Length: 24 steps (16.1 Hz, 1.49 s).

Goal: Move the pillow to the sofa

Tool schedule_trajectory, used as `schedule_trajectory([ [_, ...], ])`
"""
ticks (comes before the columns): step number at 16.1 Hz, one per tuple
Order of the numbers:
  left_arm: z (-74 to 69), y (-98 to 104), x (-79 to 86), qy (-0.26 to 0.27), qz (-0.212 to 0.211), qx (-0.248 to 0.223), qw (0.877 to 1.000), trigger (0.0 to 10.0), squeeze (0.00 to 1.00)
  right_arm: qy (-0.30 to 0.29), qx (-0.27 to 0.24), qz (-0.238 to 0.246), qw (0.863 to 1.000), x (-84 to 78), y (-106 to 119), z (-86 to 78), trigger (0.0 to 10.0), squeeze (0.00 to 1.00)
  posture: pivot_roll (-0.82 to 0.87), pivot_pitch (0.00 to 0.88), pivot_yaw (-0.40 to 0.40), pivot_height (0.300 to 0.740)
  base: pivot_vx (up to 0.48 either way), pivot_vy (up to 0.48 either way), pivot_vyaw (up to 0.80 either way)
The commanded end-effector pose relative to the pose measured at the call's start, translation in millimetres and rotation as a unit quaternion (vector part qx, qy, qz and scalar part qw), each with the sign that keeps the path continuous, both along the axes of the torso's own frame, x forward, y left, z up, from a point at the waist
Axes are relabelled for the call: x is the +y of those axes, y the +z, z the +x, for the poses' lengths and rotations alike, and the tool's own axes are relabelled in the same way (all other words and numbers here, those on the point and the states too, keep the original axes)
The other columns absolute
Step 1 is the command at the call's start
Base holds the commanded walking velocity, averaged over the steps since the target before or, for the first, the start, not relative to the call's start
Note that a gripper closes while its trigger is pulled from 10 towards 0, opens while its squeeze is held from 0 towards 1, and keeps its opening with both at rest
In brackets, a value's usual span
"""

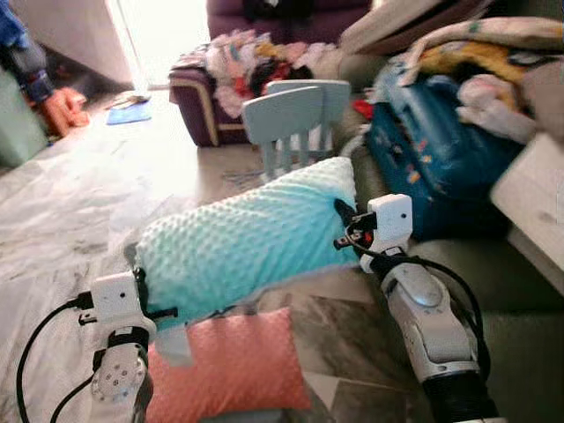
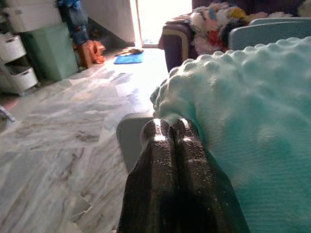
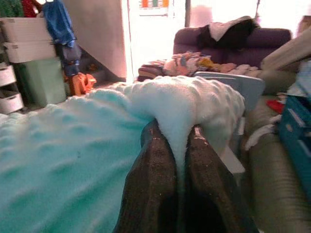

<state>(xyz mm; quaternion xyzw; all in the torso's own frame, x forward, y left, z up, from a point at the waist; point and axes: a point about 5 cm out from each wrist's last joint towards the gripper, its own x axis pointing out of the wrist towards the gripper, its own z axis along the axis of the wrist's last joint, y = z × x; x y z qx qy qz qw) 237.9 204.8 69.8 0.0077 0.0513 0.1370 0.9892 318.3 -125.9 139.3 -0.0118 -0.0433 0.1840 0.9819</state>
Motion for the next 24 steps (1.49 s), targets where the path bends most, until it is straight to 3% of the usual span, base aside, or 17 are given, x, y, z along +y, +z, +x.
schedule_trajectory([
  [1,4.3,6.0,-0.8,-0.003,0.017,-0.005,1.000,10.0,0.00,-0.007,-0.010,0.002,1.000,-3.3,6.6,1.4,10.0,0.00,-0.20,0.000,0.074,0.740,0.000,0.000,0.00],
  [2,3.5,5.2,-2.6,-0.010,-0.014,-0.009,1.000,10.0,0.00,-0.007,-0.009,0.002,1.000,-3.4,6.4,0.8,10.0,0.00,-0.20,0.000,0.073,0.740,0.000,0.000,0.00],
  [5,2.5,7.4,-1.9,-0.009,-0.012,-0.007,1.000,10.0,0.00,-0.009,-0.005,0.003,1.000,-4.3,5.0,-0.1,10.0,0.00,-0.20,0.000,0.073,0.740,0.000,0.000,0.00],
  [10,1.5,6.8,-3.8,-0.022,-0.044,0.000,0.999,10.0,0.00,-0.012,0.001,0.006,1.000,-5.1,2.9,-1.2,10.0,0.00,-0.20,0.000,0.077,0.740,0.000,0.000,0.00],
  [19,1.2,2.3,-5.4,-0.011,-0.040,0.023,0.999,10.0,0.00,-0.017,0.016,0.012,1.000,-8.5,-0.9,-1.1,10.0,0.00,-0.21,0.000,0.076,0.740,0.000,0.000,0.00],
  [24,1.3,0.4,-7.8,-0.011,-0.047,0.028,0.998,10.0,0.00,-0.017,0.019,0.011,1.000,-10.0,-1.4,-1.8,10.0,0.00,-0.21,0.000,0.073,0.740,-0.299,0.000,0.00],
])
